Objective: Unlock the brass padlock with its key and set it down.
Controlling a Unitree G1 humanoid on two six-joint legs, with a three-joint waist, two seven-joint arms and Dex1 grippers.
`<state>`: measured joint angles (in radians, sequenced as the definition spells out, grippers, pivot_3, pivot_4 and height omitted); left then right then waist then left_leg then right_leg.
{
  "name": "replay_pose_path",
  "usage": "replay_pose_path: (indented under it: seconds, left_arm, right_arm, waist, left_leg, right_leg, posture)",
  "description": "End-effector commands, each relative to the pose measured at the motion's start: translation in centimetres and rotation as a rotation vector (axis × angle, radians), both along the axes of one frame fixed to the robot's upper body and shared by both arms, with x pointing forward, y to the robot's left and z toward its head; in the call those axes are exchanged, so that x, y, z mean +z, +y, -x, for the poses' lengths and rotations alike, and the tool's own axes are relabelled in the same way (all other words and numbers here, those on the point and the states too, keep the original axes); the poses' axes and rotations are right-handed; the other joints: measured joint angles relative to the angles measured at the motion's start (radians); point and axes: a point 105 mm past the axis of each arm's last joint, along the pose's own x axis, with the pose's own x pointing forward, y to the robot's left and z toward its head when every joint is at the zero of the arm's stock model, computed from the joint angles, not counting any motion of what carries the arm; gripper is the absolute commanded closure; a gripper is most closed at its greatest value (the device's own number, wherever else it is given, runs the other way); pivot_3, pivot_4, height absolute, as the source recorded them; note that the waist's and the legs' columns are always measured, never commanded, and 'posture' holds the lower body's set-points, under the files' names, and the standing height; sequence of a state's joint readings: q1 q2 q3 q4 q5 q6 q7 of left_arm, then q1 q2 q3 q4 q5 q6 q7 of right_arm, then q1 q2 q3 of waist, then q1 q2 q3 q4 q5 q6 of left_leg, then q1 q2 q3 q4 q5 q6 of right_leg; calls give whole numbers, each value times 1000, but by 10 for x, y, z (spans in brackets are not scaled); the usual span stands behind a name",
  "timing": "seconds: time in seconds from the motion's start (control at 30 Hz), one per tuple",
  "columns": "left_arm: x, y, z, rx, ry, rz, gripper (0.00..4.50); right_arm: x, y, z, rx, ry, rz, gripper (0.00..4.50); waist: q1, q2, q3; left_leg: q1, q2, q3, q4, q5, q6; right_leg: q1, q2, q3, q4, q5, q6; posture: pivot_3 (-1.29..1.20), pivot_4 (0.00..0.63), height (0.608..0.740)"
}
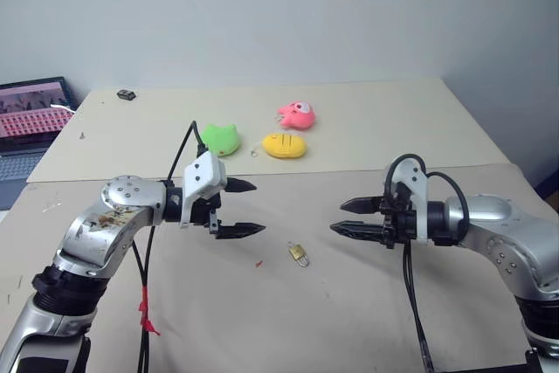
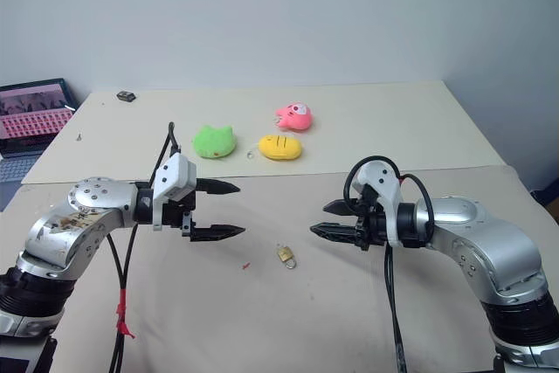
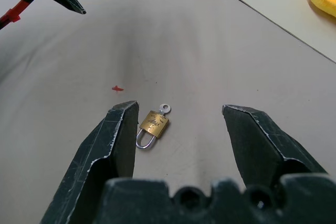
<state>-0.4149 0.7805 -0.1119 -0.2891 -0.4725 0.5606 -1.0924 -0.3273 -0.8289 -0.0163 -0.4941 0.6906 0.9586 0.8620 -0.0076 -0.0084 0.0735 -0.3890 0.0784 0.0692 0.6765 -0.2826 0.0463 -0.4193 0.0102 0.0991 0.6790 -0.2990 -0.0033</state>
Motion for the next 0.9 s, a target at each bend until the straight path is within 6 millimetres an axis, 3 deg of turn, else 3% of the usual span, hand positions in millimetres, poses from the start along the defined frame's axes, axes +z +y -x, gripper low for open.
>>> replay_pose_path:
  seconds: [0.03, 0.13, 0.4, 0.57, 0.7, 0.9]
  left_arm:
    - [14, -1, -6, -20, -59, 13, 0]
    - [14, 0, -18, -42, -36, -12, 0]
    - [-8, 0, -44, -223, -104, -257, 0]
    - [-6, -8, -46, -370, -107, -278, 0]
    - [-7, -7, -36, -501, -108, -310, 0]
    - [-4, -3, -31, -566, -113, -351, 0]
  right_arm:
    - [4, -6, 0, -41, -60, 19, 1400]
    - [-2, -12, -6, -145, -112, 66, 1400]
    - [-12, 21, 3, -241, -145, 6, 1400]
    - [-22, 42, 13, -316, -115, -45, 1400]
    - [-30, 55, 19, -390, -63, -81, 1400]
    - [-48, 62, 29, -463, 14, -50, 1400]
  waist:
    - [1, 0, 0]
    - [18, 0, 1]
    - [19, 0, 1]
    - [19, 0, 1]
    - [11, 1, 0]
    - [5, 0, 1]
  left_leg:
    - [0, 0, 0, 0, 0, 0]
    - [0, -1, -3, 0, 0, 0]
    - [-1, -2, -5, 0, 2, 3]
    - [-4, -3, -6, 2, 2, 3]
    - [-5, -3, -6, 2, 2, 3]
    - [-6, -3, -9, 2, 2, 4]
  right_leg:
    - [0, 0, 0, 0, 0, 0]
    - [1, 0, -1, 0, 0, 0]
    - [1, 1, -1, 0, -1, -2]
    - [-1, 1, -1, 1, -1, -3]
    - [-1, 1, -1, 2, -1, -3]
    - [-1, 1, -2, 3, -2, -3]
  posture:
    - [0, 150, 655]
    - [0, 150, 655]
    - [0, 150, 655]
    - [0, 150, 655]
    - [0, 150, 655]
    - [0, 150, 655]
